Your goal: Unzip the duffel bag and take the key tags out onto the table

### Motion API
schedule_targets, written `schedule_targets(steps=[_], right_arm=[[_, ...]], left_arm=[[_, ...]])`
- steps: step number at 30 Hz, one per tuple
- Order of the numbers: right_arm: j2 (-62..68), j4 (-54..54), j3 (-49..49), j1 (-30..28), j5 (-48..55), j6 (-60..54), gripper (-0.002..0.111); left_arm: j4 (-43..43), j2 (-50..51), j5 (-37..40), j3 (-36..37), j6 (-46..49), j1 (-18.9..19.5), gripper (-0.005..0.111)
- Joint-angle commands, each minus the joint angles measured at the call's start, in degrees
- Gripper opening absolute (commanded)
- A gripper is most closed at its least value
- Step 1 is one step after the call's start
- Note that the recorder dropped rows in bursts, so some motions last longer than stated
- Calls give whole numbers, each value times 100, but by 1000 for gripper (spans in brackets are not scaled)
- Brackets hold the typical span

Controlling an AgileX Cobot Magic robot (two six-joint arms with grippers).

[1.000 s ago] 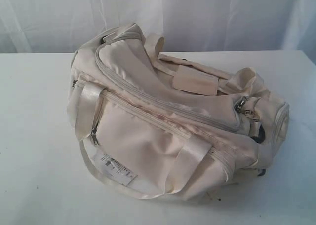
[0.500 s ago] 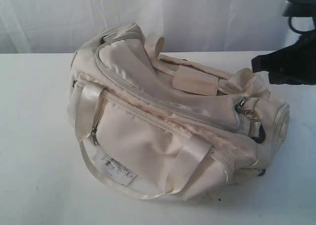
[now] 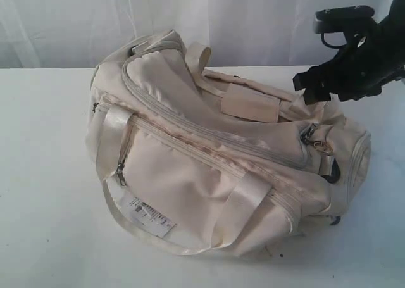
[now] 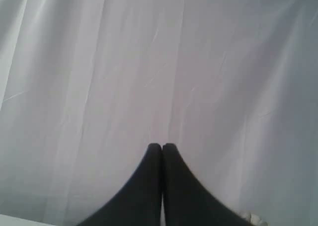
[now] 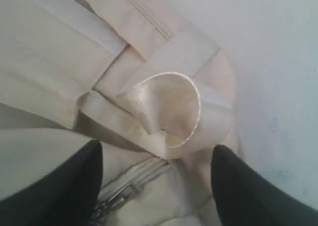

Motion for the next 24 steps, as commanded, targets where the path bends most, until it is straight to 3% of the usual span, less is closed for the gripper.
schedule_targets(steps=[1,6,8,11,12,17,24], right_arm=[[371,-542,-53,-5,-146,167,61],[803,-1020,-53,-5,-370,577,57],[856,-1020,-53,-5,-489,567,42],[804,-1020,-53,-5,-608,567,4],[738,-1020,-53,-5,-649,567,0],[127,-996,-53,-5,-738,578,0],[-464,-901,-53,-5,-687,578,0]], left_arm=[[-7,-17,288,22,-81,-47,0],[-7,-17,732,22,-252,-47,0],[-7,-17,719,22,-261,-47,0],[16,-17,916,22,-539,-47,0],[67,-17,1245,-74,-601,-47,0],[724,-17,3519,-1319,-657,-47,0],[698,357,4585,-2312,-657,-47,0]])
